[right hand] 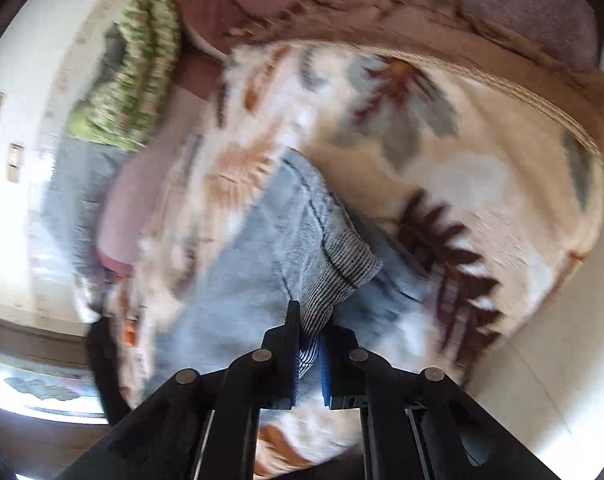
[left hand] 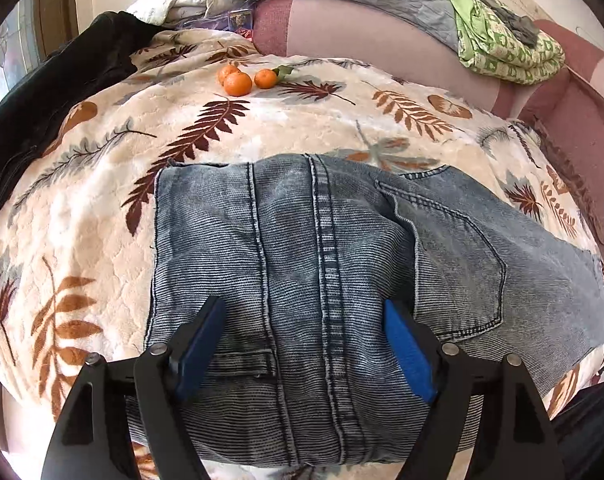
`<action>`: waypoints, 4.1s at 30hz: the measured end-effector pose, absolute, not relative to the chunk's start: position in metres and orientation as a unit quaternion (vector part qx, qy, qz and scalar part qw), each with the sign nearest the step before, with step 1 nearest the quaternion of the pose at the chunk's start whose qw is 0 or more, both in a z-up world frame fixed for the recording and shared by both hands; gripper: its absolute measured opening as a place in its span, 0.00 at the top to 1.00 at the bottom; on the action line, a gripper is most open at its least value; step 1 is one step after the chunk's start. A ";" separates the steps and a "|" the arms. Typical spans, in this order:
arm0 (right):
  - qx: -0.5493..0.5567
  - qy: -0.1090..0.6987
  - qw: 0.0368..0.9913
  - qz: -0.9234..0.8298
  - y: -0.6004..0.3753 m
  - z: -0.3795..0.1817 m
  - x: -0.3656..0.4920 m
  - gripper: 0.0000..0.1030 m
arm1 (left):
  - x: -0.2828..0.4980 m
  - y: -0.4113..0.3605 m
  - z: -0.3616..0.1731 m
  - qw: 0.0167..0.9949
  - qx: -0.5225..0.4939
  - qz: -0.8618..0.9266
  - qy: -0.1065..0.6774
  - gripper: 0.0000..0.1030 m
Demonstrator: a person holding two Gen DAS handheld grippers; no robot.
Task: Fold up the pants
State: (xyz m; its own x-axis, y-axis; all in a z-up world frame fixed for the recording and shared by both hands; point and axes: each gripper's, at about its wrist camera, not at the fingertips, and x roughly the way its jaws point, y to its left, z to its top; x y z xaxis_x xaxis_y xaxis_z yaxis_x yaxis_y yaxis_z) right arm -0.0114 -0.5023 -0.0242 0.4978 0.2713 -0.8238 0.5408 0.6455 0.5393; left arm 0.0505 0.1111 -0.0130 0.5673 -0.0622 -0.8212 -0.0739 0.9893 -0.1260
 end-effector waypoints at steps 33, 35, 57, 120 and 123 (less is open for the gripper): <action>-0.053 0.554 0.798 0.230 -0.121 0.012 0.249 0.51 | 0.056 0.084 -0.031 0.882 0.002 0.005 0.471 0.07; -0.078 0.591 0.772 0.220 -0.108 -0.010 0.253 0.79 | 0.054 0.083 -0.033 0.885 0.003 0.005 0.465 0.06; 0.157 0.505 0.829 0.181 -0.253 0.060 0.117 0.43 | 0.032 0.076 0.000 0.927 -0.006 0.005 0.376 0.07; 0.544 0.373 0.750 -0.049 -0.537 -0.044 -0.037 0.25 | 0.046 -0.059 0.004 0.890 -0.019 -0.077 0.450 0.07; 0.510 0.381 0.770 -0.050 -0.534 -0.037 -0.027 0.27 | 0.053 -0.080 0.007 0.890 -0.019 -0.083 0.449 0.07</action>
State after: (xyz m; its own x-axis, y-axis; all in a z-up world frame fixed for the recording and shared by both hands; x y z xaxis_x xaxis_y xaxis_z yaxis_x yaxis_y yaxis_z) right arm -0.0269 -0.5342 -0.0366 0.7053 0.3117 -0.6367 0.4652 0.4742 0.7475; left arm 0.0530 -0.0795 0.0066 0.5831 -0.1635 -0.7958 0.1301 0.9857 -0.1072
